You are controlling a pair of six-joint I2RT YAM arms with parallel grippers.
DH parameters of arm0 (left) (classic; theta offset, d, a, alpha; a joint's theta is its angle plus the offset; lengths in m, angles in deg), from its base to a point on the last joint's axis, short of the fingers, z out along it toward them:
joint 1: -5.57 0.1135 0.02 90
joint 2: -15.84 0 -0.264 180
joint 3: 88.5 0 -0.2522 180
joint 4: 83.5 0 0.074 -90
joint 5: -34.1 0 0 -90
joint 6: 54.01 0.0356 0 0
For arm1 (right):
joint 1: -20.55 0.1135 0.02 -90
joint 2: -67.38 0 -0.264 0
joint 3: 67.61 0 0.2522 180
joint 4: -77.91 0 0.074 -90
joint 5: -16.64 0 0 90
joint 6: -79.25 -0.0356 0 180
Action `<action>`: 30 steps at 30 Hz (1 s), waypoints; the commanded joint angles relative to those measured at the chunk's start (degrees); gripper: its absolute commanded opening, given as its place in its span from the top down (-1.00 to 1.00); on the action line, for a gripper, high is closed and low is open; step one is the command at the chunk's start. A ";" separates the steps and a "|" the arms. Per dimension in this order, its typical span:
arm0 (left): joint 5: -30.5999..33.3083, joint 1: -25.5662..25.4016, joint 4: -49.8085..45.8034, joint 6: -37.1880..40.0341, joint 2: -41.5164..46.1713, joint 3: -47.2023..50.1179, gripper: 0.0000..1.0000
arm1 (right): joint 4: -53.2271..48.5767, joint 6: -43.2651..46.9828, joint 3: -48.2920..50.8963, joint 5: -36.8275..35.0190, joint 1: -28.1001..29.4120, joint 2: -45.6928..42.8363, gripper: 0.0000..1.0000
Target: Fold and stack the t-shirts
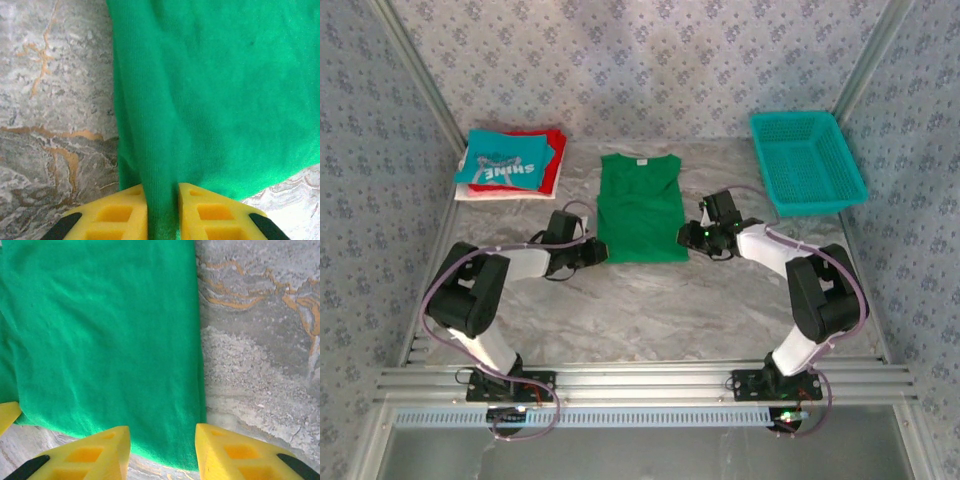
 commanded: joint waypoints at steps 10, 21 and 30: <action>1.22 -0.31 -1.07 -0.27 1.25 1.91 0.63 | -0.15 -0.56 1.06 -0.21 1.03 3.42 0.19; 1.91 -0.22 -0.70 -0.34 1.60 2.70 0.65 | 0.46 -1.53 2.46 0.87 2.32 4.45 0.20; 1.79 0.13 -0.48 -0.19 1.56 2.97 0.94 | 1.95 -2.76 2.48 0.76 2.49 4.70 0.63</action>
